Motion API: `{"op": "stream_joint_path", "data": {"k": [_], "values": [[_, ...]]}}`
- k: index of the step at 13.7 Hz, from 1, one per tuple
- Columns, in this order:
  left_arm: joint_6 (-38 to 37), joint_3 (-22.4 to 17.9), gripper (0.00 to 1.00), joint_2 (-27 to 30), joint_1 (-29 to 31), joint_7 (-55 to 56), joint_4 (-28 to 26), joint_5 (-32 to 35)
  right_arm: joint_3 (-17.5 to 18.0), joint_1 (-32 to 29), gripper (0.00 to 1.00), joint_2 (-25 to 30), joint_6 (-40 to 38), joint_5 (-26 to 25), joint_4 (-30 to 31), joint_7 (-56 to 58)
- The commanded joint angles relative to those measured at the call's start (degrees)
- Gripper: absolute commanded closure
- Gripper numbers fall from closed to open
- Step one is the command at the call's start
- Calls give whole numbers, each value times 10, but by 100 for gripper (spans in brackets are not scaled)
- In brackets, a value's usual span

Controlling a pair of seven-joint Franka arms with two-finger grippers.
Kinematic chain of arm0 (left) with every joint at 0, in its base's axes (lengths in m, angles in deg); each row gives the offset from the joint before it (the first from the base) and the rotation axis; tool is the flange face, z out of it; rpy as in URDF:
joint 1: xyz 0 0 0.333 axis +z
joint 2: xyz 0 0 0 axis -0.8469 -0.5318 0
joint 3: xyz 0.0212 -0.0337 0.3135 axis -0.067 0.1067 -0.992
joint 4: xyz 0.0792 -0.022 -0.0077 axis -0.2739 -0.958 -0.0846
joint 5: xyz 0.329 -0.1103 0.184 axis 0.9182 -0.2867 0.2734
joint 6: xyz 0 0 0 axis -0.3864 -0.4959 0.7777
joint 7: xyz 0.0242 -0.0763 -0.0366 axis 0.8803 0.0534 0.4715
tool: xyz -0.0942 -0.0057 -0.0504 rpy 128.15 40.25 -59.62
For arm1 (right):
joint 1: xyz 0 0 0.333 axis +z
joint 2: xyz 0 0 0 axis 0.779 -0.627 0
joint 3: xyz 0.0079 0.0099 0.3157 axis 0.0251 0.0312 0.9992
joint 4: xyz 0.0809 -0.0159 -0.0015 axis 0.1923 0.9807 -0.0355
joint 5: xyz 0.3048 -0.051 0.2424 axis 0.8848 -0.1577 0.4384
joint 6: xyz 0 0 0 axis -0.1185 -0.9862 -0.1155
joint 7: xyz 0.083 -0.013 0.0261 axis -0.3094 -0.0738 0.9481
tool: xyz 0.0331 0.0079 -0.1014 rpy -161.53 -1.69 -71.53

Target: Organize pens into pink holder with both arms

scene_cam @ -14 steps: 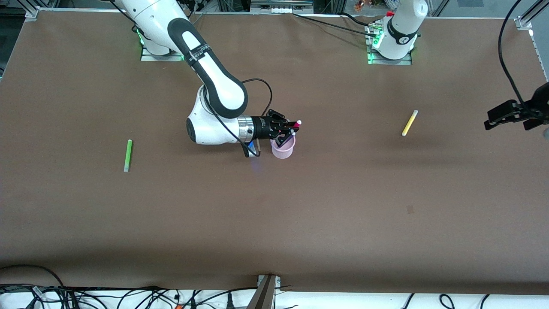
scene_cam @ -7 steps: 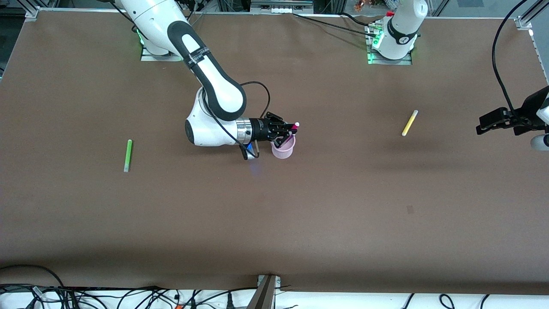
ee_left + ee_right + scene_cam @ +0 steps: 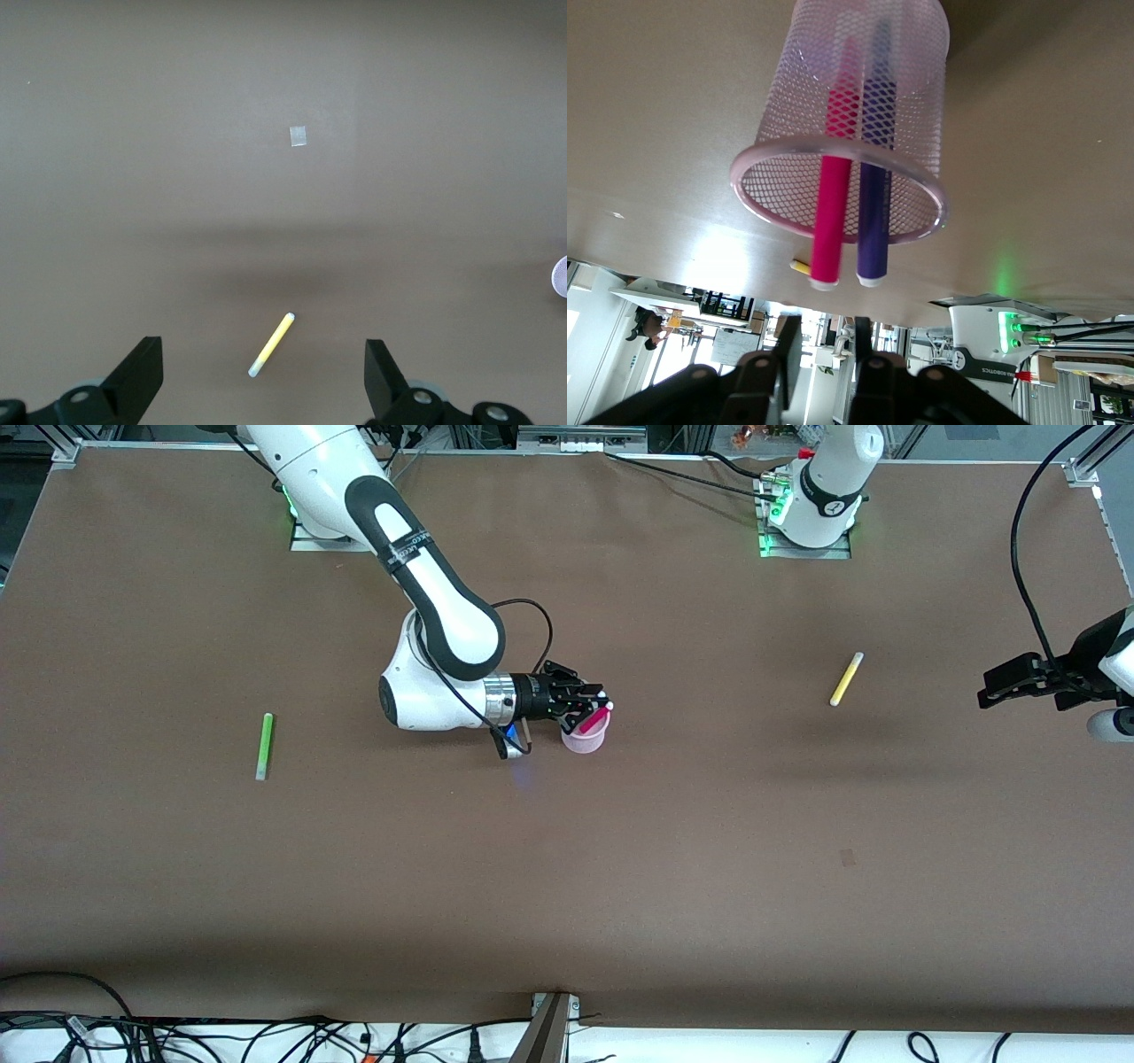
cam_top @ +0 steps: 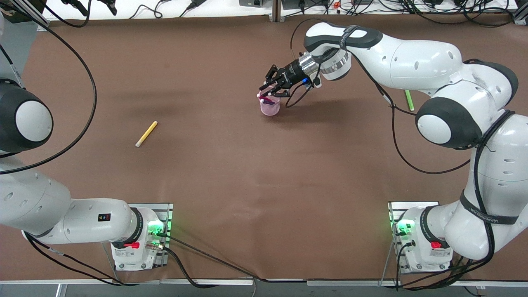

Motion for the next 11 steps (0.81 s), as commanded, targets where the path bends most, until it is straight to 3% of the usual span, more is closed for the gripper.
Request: {"op": "stream_joint_path", "data": {"k": [1,4,7,8,10,11], "values": [[-1,-1,0,1,-1,-8,1,-5,2,-7,24,7,0,6,0,10],[-1,-1,0,1,-1,-8,0,-5,-3,-9,21,25,-1,-26,-4,6],[-2,-1,0,1,-2,-5,1,-5,-21,-10,1,68,-20,-140,-4,8],[-2,0,0,1,-2,-3,0,-5,-32,-10,1,90,-39,-184,1,14],[-2,0,0,1,-1,-5,0,-5,-78,-10,0,130,-71,-256,1,42],[-2,0,0,1,-2,-5,1,-5,-115,-11,0,143,-107,-258,-3,46]]}}
